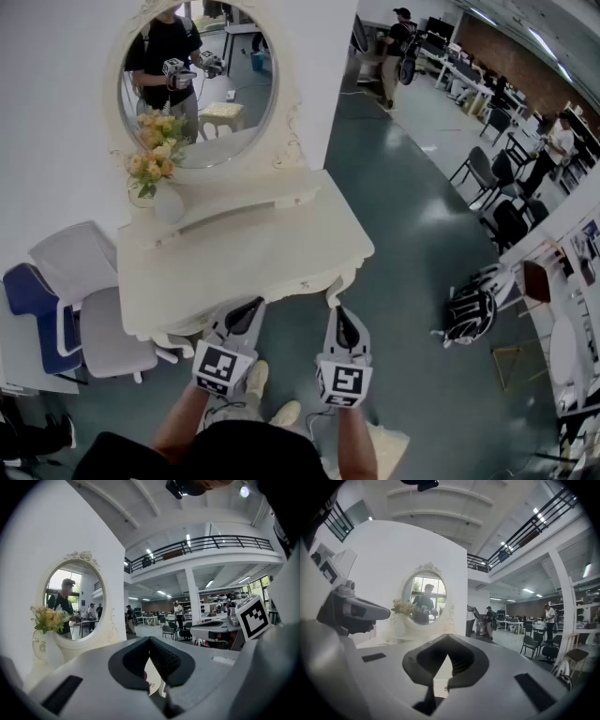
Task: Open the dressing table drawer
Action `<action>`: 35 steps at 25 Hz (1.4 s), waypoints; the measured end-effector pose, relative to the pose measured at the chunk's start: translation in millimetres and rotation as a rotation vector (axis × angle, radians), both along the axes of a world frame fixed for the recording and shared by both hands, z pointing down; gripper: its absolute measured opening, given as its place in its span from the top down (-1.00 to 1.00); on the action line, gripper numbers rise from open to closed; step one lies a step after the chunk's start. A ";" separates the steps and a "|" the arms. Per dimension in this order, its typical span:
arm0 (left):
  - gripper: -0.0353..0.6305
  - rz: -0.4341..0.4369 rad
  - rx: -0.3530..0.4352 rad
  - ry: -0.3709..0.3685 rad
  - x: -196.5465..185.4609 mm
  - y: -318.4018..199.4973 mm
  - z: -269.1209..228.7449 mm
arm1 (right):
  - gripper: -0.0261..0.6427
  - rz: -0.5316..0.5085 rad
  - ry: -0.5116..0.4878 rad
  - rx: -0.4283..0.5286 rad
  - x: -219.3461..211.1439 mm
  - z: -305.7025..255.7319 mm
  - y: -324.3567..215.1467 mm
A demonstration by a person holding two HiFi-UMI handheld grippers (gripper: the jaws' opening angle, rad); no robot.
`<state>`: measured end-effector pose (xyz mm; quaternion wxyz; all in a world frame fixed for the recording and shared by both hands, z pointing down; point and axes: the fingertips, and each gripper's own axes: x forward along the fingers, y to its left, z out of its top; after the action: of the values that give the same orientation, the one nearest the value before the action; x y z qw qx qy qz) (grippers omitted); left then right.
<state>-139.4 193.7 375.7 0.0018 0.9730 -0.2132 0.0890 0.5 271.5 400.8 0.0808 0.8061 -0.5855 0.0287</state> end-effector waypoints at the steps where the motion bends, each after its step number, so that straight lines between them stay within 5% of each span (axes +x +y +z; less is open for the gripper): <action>1: 0.89 0.001 0.004 0.003 0.9 -2.4 -1.8 | 0.93 0.001 -0.001 0.000 -0.4 0.7 -1.3; 35: 0.89 0.128 0.016 0.050 76.1 -176.9 1.5 | 0.93 0.132 0.013 0.001 57.0 2.9 -156.1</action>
<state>-63.3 16.8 377.3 -0.0063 0.9865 -0.1509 0.0631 57.5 115.4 403.7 0.0823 0.8431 -0.5307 0.0284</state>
